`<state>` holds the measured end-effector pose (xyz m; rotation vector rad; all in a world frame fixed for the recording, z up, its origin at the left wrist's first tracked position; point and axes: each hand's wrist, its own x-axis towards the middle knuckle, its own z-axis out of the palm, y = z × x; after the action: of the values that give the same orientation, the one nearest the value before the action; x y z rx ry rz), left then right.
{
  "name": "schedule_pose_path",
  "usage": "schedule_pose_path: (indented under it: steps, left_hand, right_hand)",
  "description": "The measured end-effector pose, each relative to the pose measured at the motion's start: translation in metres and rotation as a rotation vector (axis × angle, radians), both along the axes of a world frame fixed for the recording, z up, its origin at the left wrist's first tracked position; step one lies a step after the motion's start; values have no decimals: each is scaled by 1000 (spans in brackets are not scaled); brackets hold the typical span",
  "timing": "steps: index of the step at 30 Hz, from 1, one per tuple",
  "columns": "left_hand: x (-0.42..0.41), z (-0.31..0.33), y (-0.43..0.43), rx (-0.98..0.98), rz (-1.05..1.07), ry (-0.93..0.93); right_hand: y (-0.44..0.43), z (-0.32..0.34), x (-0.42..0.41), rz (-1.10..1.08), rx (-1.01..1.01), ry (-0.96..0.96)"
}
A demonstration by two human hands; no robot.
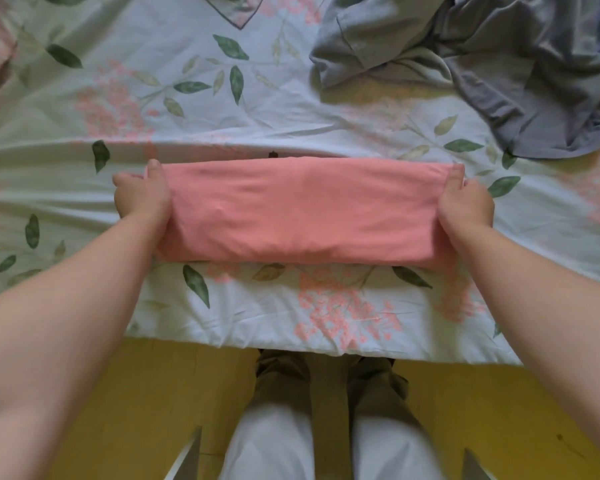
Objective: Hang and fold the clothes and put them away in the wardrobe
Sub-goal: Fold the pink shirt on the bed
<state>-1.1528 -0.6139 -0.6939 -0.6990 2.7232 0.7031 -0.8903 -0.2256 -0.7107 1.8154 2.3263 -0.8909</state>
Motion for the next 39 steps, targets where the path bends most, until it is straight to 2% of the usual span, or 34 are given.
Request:
schedule_pose_path:
  steps: [2,4,6,10,14,17,22,27,32,35,39]
  left_hand:
    - [23,10,10,-110,-65,81]
    - [55,19,26,-176,-328,224]
    - [81,24,47,-114,-607,289]
    - [95,30,97,-6,-954,241]
    - [73,40,138,31,-1164,44]
    - [59,45,158,32,-1247,-167]
    - [35,31,181,-133,-1297,-379]
    - [25,34,191,-137,-1318,-545]
    - [35,69,186,-45,-1339,-505]
    - [52,103,175,65,-1304,-449]
    - [89,186,164,229,-1278,-400]
  right_hand:
    - [-4,1,4,-47,-4,-14]
    - [-10,2,10,-93,-2,-31]
    - [-14,2,13,-110,-4,-39]
    - [-17,2,12,-117,-26,-30]
    - [-22,-1,13,-115,-28,-22]
    - [-24,-2,16,-108,-21,-8]
    - [-34,6,17,-194,-81,64]
    - [-87,24,37,-397,31,-60]
    - [-180,47,44,-541,-348,93]
    - [-205,86,40,-365,-310,172]
    - [-194,184,43,61,-112,424]
